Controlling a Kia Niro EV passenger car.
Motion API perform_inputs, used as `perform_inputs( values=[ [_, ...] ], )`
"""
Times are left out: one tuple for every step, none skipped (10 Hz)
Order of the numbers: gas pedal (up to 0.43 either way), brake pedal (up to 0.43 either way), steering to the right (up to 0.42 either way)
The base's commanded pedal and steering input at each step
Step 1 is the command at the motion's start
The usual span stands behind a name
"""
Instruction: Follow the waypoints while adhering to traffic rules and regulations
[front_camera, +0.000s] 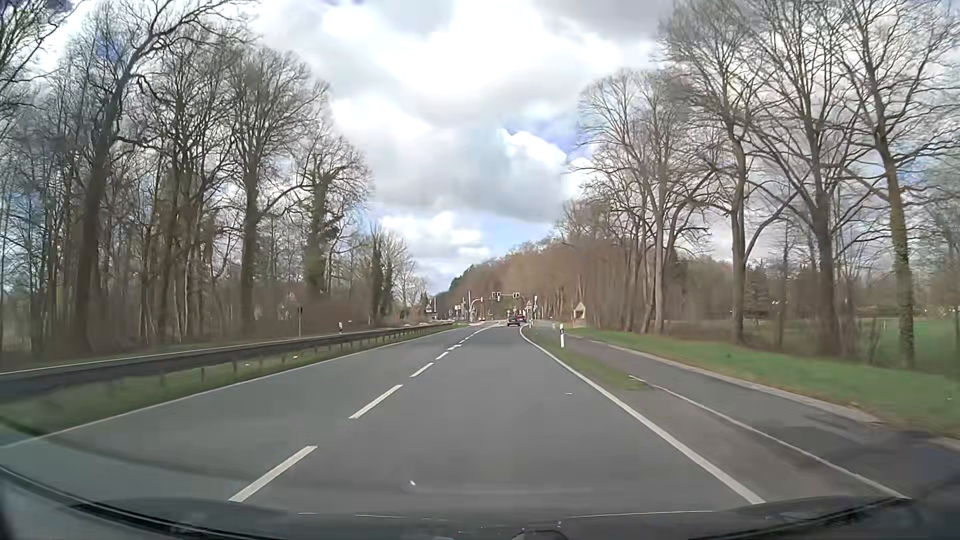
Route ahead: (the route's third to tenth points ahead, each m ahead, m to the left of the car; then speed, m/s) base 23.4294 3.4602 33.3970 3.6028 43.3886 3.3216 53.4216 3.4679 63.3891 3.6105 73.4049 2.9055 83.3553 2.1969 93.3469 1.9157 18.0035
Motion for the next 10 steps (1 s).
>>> perform_inputs(
  values=[
    [0.000,0.000,0.000],
    [0.000,0.000,0.000],
    [0.000,0.000,0.000],
    [0.000,0.000,0.000],
    [0.000,0.000,0.000],
    [0.000,0.000,0.000],
    [0.000,0.000,0.000],
    [0.000,0.000,0.000],
    [0.000,0.000,0.000],
    [0.000,0.000,0.000]
  ],
)
